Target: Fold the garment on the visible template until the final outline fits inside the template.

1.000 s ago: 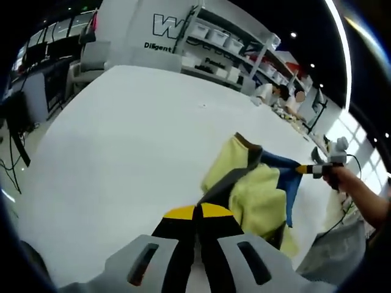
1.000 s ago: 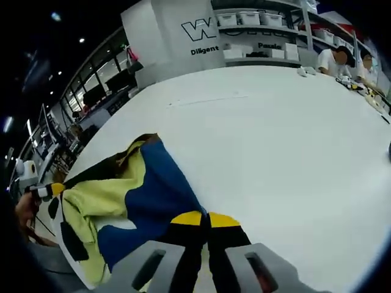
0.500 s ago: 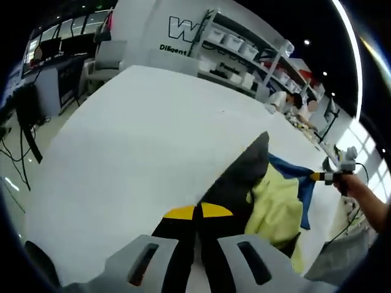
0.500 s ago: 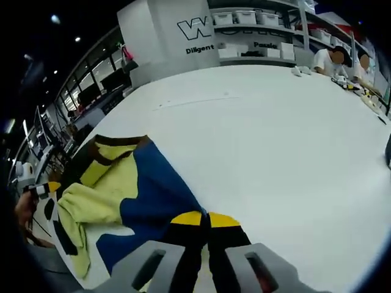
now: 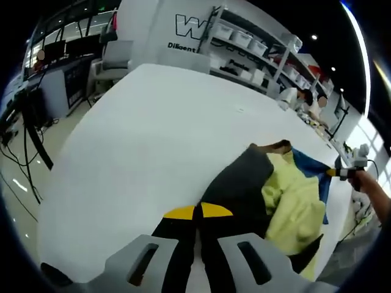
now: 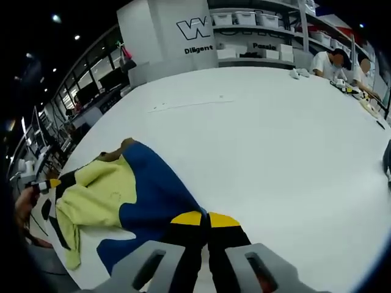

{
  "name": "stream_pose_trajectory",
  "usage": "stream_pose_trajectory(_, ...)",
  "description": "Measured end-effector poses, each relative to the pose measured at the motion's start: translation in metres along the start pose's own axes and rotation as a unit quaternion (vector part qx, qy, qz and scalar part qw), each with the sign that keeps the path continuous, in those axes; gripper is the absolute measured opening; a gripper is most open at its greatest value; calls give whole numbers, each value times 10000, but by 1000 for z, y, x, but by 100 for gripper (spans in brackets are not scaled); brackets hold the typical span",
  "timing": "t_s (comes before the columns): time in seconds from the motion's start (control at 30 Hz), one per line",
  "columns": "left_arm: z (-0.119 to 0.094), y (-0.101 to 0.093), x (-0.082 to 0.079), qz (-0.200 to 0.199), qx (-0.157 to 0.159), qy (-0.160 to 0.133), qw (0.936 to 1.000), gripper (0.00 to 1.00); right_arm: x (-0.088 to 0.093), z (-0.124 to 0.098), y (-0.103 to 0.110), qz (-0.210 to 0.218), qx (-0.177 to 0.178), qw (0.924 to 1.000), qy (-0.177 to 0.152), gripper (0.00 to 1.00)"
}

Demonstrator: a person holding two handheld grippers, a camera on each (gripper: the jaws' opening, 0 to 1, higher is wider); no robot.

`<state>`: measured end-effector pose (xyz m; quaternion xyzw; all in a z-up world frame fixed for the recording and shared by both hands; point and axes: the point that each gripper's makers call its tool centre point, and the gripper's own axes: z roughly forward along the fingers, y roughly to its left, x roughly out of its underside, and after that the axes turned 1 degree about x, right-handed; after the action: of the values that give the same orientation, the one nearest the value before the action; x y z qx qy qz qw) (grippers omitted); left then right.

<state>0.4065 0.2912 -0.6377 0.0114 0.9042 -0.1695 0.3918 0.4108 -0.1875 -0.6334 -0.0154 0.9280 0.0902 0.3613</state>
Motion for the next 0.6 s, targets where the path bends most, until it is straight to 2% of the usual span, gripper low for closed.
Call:
stream_pose_trajectory(0.33,11,19,-9,293,-201,126,9993,0,-10,11,-18,-177,165,9997,24,0)
stream_pose_trajectory(0.4,16,21,-11,521,-241,146,9982,0,-10,13,-19,-224,193,9996,36,0)
stream_pose_trajectory(0.5,20,26,-10,674,-429,180,9966,0,-9,16,-21,-256,254,9993,50,0)
stream_pose_trajectory(0.6,24,26,-11,814,-467,147,9955,0,-9,17,-22,-283,294,9992,8,0)
